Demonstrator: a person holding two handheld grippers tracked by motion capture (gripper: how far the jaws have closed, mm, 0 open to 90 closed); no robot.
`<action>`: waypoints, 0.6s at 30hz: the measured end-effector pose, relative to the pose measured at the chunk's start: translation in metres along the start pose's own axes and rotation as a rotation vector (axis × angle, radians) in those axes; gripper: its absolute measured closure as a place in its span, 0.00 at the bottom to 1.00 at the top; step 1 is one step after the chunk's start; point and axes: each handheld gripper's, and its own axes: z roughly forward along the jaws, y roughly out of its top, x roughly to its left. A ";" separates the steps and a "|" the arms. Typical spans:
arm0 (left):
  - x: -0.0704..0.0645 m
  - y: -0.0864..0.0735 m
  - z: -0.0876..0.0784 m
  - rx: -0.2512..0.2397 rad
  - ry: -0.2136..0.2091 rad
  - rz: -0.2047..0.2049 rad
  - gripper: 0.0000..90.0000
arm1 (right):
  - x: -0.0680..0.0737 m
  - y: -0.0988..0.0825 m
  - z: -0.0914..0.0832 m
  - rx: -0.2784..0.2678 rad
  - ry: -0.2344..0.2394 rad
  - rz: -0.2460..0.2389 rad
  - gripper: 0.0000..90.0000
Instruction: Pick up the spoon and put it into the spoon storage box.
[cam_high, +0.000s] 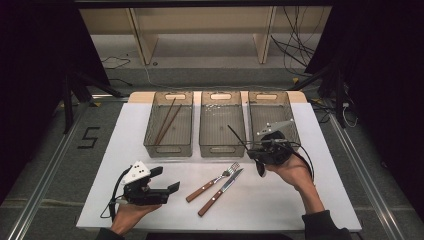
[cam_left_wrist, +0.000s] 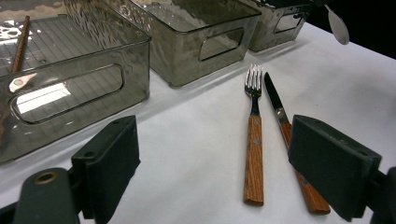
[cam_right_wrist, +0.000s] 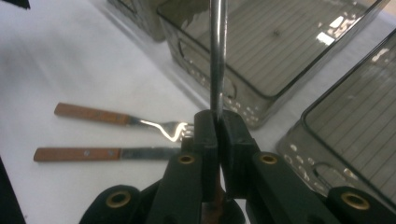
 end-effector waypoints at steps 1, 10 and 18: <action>0.000 0.000 0.000 -0.001 0.000 0.000 0.18 | 0.000 0.002 0.000 -0.005 -0.001 0.004 0.96; 0.000 0.000 0.000 -0.002 0.002 0.001 0.18 | -0.003 0.026 0.001 -0.041 0.000 0.000 0.96; 0.001 0.000 0.000 -0.003 0.004 -0.001 0.18 | -0.005 0.044 0.005 -0.066 -0.006 0.000 0.96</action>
